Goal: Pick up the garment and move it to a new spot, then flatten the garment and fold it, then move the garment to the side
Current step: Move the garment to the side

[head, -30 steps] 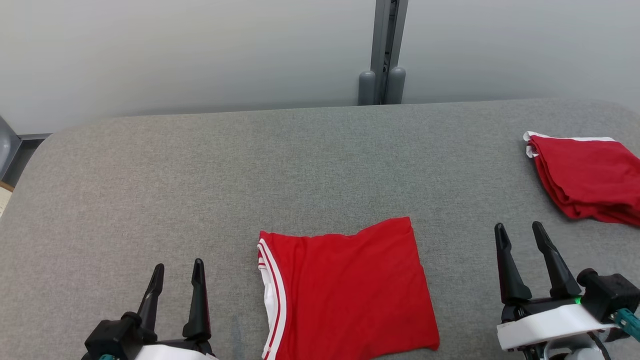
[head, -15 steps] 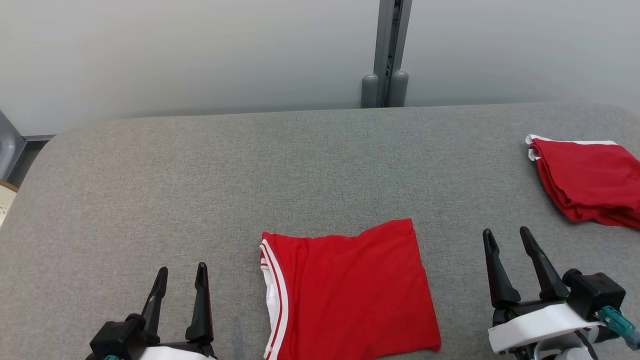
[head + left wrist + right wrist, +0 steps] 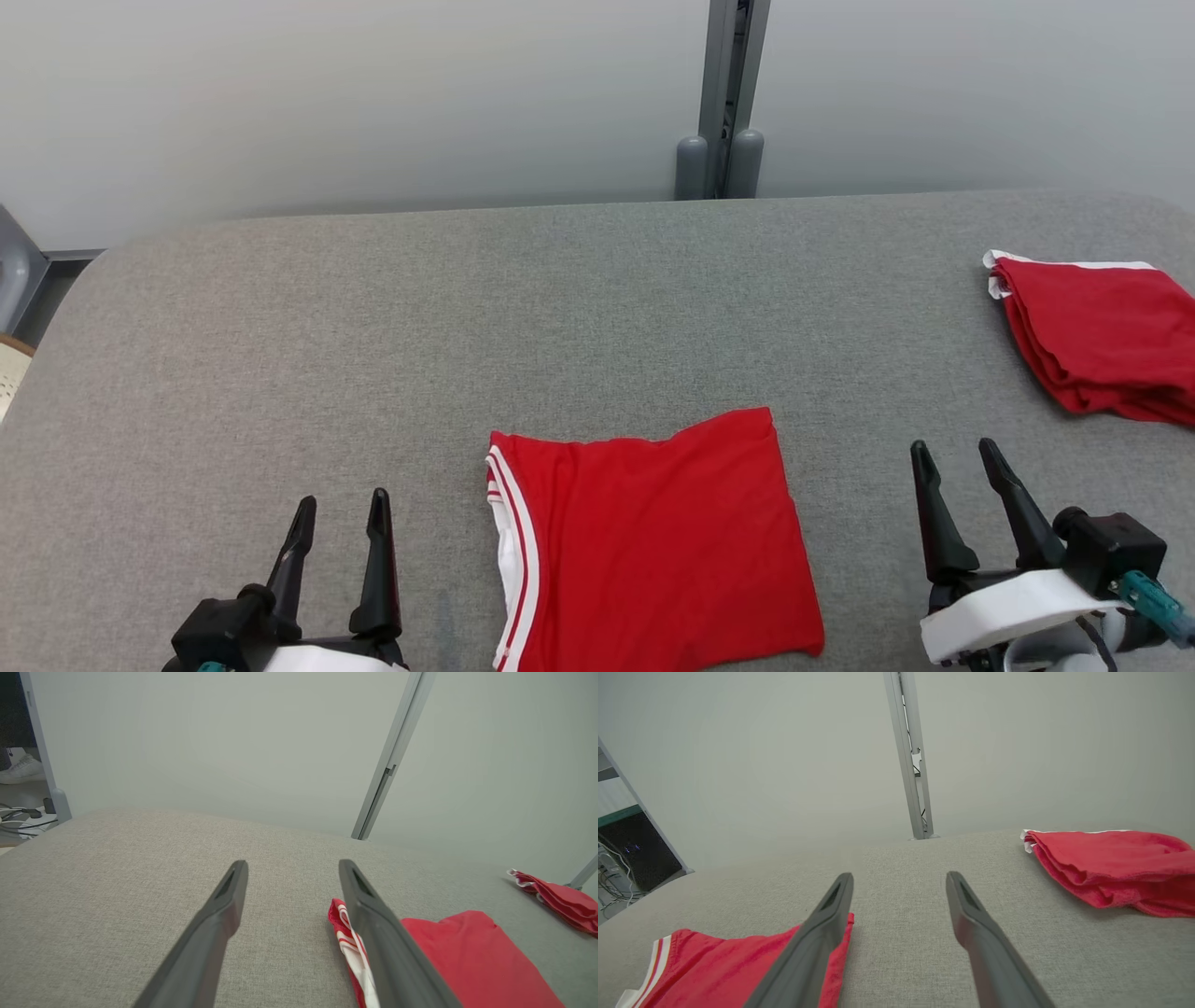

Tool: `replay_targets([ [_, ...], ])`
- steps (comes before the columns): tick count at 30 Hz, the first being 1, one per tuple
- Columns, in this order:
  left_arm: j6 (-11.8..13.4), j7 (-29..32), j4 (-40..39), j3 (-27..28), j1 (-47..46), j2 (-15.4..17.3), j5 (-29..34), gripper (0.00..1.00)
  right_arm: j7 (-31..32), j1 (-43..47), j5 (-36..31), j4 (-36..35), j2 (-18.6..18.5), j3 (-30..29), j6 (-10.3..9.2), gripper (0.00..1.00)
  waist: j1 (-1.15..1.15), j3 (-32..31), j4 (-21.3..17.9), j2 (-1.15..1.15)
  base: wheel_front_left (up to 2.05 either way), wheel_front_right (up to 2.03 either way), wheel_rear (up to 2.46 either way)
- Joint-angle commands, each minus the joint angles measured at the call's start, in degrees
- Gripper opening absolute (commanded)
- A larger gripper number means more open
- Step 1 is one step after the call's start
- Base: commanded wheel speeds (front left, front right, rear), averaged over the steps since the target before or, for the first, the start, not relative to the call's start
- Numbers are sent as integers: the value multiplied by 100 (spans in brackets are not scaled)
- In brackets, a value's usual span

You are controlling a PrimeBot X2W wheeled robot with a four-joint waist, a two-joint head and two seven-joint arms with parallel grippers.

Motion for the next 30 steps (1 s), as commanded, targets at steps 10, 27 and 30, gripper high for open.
replay_targets([
  [10, -115, -24, 103, 75, -191, -49, 50, 100, 1620, -615, 36, 528, -43, -54, 1, 100, 0, 90, 146, 0, 0, 0, 0],
  [27, -280, -23, 183, 194, -447, -244, 220, 100, 4257, -1222, 1930, 307, -1334, 1606, 2, 100, 0, 551, 564, 0, 0, 0, 0],
  [30, -300, -23, 184, 209, -466, -275, 260, 100, 4272, -1316, 2053, 461, -1298, 1732, 1, 100, 0, 621, 613, 0, 0, 0, 0],
])
